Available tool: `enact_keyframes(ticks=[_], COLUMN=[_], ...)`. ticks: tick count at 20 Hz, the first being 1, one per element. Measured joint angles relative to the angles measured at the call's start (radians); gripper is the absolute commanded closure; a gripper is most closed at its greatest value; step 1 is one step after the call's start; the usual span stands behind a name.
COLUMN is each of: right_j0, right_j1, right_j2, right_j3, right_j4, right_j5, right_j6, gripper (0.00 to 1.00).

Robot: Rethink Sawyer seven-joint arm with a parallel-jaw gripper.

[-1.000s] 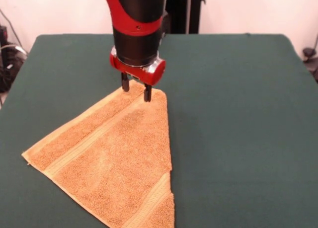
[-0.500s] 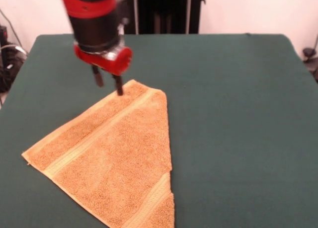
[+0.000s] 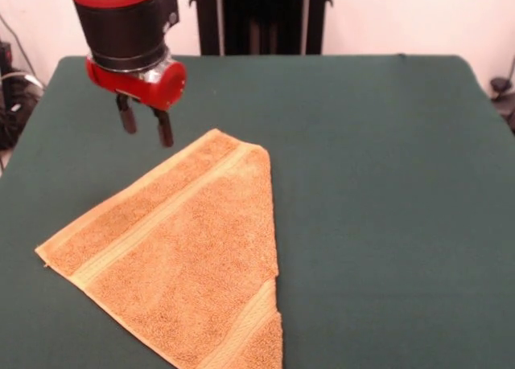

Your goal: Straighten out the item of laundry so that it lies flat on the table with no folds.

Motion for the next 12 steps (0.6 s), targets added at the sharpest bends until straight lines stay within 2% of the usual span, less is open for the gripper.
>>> enact_keyframes(ticks=[7,10,12], right_j0=[0.092,0.139,0.192], right_j1=[0.054,0.11,0.197], right_j2=[-0.001,-0.005,-0.015], right_j3=[-0.159,-0.261,-0.393], right_j4=[-0.01,-0.004,0.008], right_j5=[0.045,0.045,0.045], right_j6=[0.0,0.0,0.001], gripper=[0.0,0.0,0.0])
